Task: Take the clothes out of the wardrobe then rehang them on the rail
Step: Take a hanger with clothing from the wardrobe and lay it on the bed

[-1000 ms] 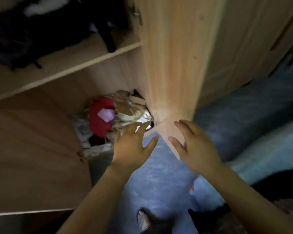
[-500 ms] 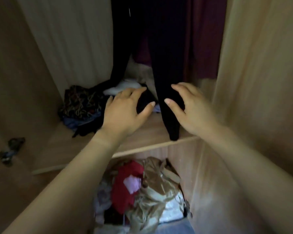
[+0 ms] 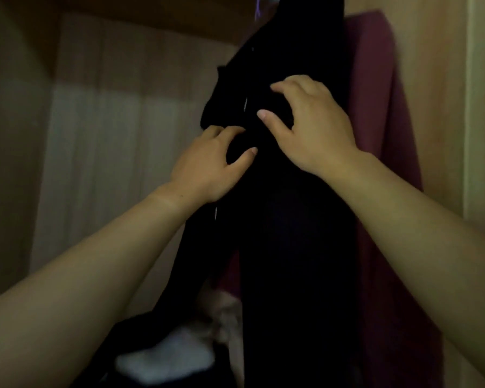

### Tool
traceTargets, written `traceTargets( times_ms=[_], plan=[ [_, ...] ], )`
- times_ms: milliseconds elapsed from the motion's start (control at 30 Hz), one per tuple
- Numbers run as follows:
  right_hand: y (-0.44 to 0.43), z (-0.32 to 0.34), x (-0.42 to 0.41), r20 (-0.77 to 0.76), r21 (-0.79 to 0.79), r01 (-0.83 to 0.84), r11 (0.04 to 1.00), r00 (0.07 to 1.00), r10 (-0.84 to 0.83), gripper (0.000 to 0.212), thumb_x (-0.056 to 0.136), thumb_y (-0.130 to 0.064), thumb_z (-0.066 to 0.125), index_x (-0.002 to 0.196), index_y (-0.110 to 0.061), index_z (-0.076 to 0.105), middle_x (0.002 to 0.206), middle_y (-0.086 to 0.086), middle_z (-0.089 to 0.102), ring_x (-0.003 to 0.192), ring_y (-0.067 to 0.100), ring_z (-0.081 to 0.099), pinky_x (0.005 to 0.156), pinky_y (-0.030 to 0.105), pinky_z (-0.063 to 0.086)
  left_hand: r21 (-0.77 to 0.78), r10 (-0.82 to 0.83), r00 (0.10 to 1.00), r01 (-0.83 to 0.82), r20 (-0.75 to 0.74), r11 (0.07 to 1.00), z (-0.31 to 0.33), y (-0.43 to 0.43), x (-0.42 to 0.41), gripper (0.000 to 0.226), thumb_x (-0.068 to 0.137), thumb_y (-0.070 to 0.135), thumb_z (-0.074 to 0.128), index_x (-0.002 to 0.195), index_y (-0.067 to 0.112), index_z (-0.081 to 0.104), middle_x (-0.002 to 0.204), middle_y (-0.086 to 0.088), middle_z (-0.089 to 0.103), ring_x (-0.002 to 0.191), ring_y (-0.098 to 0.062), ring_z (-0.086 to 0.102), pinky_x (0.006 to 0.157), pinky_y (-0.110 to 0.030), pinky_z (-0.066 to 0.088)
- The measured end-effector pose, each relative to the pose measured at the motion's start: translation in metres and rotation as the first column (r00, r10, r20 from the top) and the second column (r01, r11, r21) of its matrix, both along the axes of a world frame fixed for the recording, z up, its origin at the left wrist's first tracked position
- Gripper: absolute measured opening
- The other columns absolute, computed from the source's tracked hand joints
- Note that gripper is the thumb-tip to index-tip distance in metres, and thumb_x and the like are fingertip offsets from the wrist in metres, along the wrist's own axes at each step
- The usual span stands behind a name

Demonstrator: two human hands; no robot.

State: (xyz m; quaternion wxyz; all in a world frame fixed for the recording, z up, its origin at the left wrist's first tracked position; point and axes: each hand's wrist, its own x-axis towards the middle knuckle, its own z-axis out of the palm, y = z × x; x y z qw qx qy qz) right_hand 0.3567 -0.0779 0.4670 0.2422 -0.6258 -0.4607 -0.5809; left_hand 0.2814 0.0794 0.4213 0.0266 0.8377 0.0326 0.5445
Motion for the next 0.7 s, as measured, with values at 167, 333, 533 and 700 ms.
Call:
traceTargets(
  times_ms=[167, 333, 533, 700],
  plan=[
    [0.013, 0.086, 0.027, 0.164, 0.063, 0.140, 0.988, 0.975, -0.148, 0.048, 0.092, -0.043, 0.050, 0.130, -0.013, 0.049, 0.134, 0.006, 0.046, 0.126, 0.024, 0.038, 0.100, 0.037, 0.037, 0.074, -0.018, 0.996, 0.012, 0.083, 0.997, 0.074, 0.021, 0.036, 0.054, 0.092, 0.055, 0.038, 0.138, 0.026, 0.040, 0.137, -0.006, 0.046, 0.123, -0.025, 0.045, 0.091, -0.031, 0.036],
    [0.016, 0.145, 0.047, 0.248, 0.117, 0.331, 0.936, 0.903, -0.350, 0.049, 0.092, -0.043, 0.052, 0.131, -0.013, 0.050, 0.138, 0.007, 0.044, 0.130, 0.027, 0.035, 0.103, 0.042, 0.034, 0.089, -0.087, 0.984, 0.074, 0.153, 0.993, 0.130, 0.039, 0.074, 0.066, 0.081, 0.066, 0.031, 0.136, 0.031, 0.040, 0.139, -0.005, 0.042, 0.125, -0.029, 0.043, 0.098, -0.043, 0.041],
    [0.022, 0.197, 0.071, 0.162, 0.175, 0.499, 0.849, 0.836, -0.525, 0.054, 0.089, -0.051, 0.051, 0.135, -0.023, 0.045, 0.142, 0.000, 0.040, 0.129, 0.024, 0.037, 0.100, 0.041, 0.031, 0.057, -0.177, 0.965, 0.169, 0.192, 0.984, 0.163, 0.059, 0.127, 0.055, 0.090, 0.057, 0.039, 0.140, 0.035, 0.034, 0.148, -0.002, 0.031, 0.133, -0.026, 0.031, 0.105, -0.041, 0.036],
    [0.021, 0.224, 0.084, -0.008, 0.081, 0.622, 0.779, 0.782, -0.624, 0.056, 0.091, -0.052, 0.048, 0.137, -0.021, 0.038, 0.129, 0.011, 0.052, 0.114, 0.031, 0.051, 0.083, 0.035, 0.041, 0.128, -0.226, 0.951, 0.203, 0.209, 0.971, 0.160, 0.082, 0.160, 0.072, 0.075, 0.072, 0.022, 0.140, 0.041, 0.030, 0.152, 0.003, 0.023, 0.135, -0.021, 0.030, 0.103, -0.041, 0.038]
  ],
)
